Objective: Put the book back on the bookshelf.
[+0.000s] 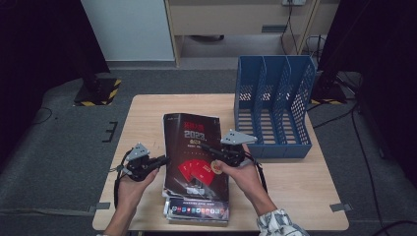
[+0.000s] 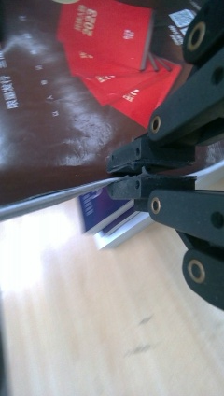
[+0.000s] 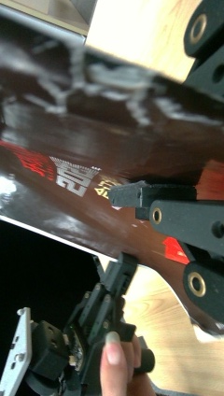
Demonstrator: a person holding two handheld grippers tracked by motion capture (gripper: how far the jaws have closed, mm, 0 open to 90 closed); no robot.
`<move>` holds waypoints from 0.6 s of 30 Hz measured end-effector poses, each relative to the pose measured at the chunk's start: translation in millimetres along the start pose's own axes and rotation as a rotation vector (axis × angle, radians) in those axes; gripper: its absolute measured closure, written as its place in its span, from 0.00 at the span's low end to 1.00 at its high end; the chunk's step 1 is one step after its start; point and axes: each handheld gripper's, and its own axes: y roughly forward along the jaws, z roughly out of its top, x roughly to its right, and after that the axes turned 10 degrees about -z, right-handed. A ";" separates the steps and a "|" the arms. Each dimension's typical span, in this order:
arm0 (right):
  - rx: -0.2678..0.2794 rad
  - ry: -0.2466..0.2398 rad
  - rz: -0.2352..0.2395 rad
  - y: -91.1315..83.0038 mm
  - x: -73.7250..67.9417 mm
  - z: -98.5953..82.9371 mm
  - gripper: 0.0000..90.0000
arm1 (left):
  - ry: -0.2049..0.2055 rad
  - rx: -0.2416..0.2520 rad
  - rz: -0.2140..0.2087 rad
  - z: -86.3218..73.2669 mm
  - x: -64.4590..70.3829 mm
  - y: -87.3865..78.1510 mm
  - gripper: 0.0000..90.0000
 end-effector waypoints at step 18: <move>0.097 -0.092 -0.005 0.8 -3.6 25.8 0.93 | 0.035 0.096 0.053 17.6 9.5 -21.1 0.96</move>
